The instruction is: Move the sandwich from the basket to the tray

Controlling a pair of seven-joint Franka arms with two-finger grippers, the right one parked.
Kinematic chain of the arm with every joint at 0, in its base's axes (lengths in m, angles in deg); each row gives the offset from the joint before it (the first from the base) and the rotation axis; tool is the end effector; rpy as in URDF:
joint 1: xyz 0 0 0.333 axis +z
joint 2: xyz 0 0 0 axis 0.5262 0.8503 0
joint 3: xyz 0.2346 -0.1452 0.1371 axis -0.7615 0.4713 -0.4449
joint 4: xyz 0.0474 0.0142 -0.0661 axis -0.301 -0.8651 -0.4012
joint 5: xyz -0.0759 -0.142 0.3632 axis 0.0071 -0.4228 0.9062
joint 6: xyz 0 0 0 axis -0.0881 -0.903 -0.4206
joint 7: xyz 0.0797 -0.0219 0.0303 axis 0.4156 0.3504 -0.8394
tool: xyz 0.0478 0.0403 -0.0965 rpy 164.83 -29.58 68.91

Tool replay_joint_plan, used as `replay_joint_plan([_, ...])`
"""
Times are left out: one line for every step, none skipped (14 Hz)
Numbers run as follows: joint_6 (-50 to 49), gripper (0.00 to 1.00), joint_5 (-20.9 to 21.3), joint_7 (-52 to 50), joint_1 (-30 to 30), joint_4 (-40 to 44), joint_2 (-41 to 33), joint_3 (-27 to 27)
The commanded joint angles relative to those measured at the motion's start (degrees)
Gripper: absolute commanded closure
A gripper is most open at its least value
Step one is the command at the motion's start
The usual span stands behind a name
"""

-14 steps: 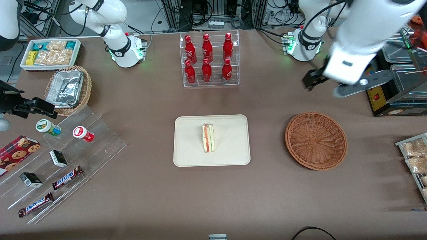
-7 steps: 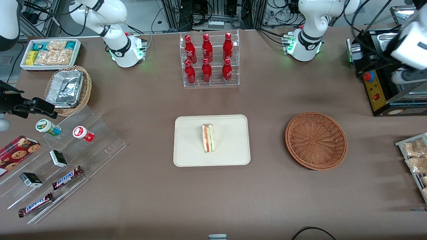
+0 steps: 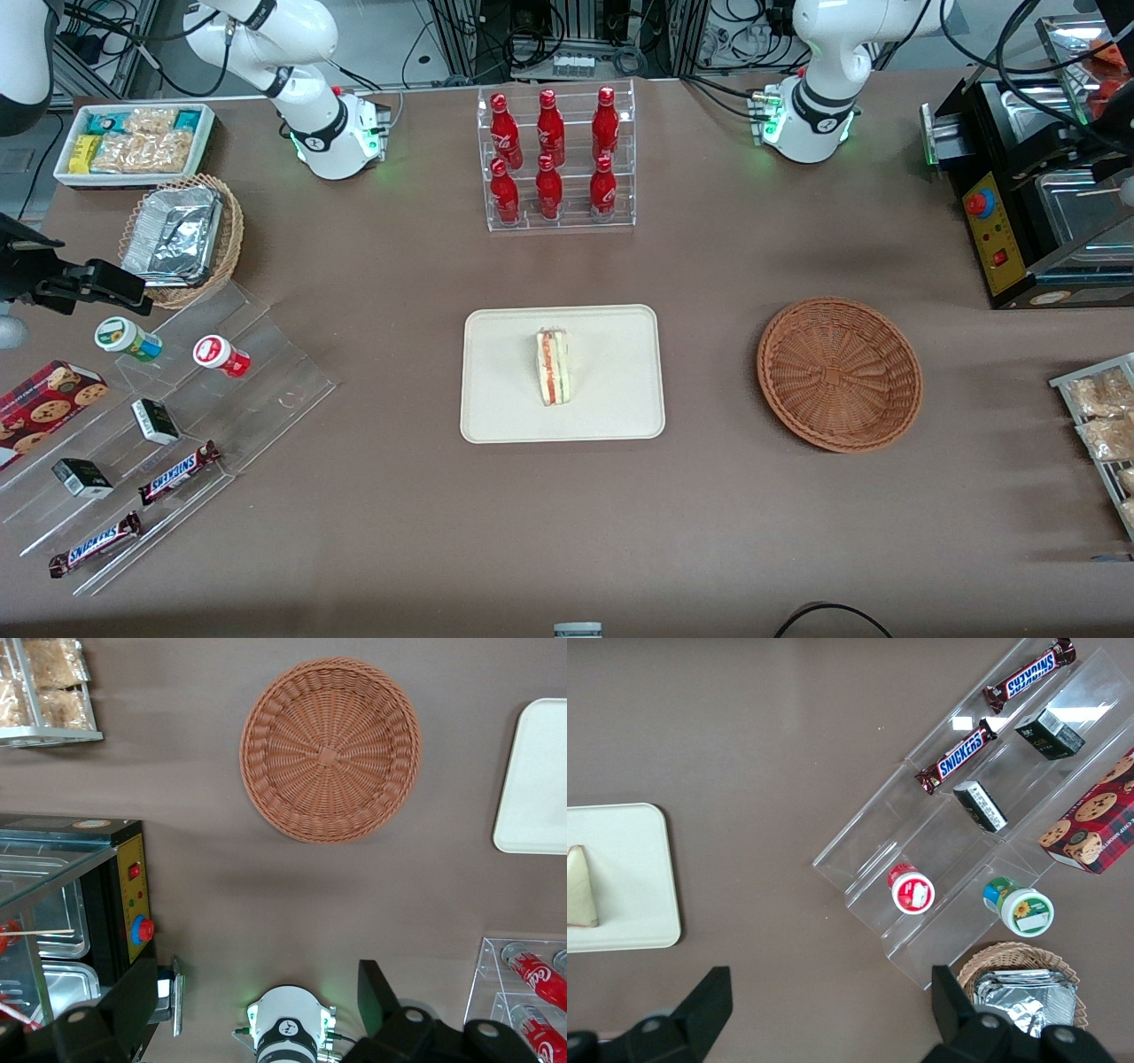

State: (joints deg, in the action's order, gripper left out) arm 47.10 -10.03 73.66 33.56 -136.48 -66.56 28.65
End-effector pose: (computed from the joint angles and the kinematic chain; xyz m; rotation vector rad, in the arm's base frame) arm 0.5067 0.0032 0.6607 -3.0863 -0.0572 0.2356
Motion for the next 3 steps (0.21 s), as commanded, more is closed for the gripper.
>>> replay_joint_plan([0.25, 0.01, -0.41, -0.94, -3.03, -0.38, -0.36, 0.07])
replay_joint_plan([0.26, 0.01, -0.50, -0.77, -3.12, 0.32, 0.17, -0.01])
replay_joint_plan([0.26, 0.01, -1.20, -0.77, -3.21, 0.85, 0.69, -0.10])
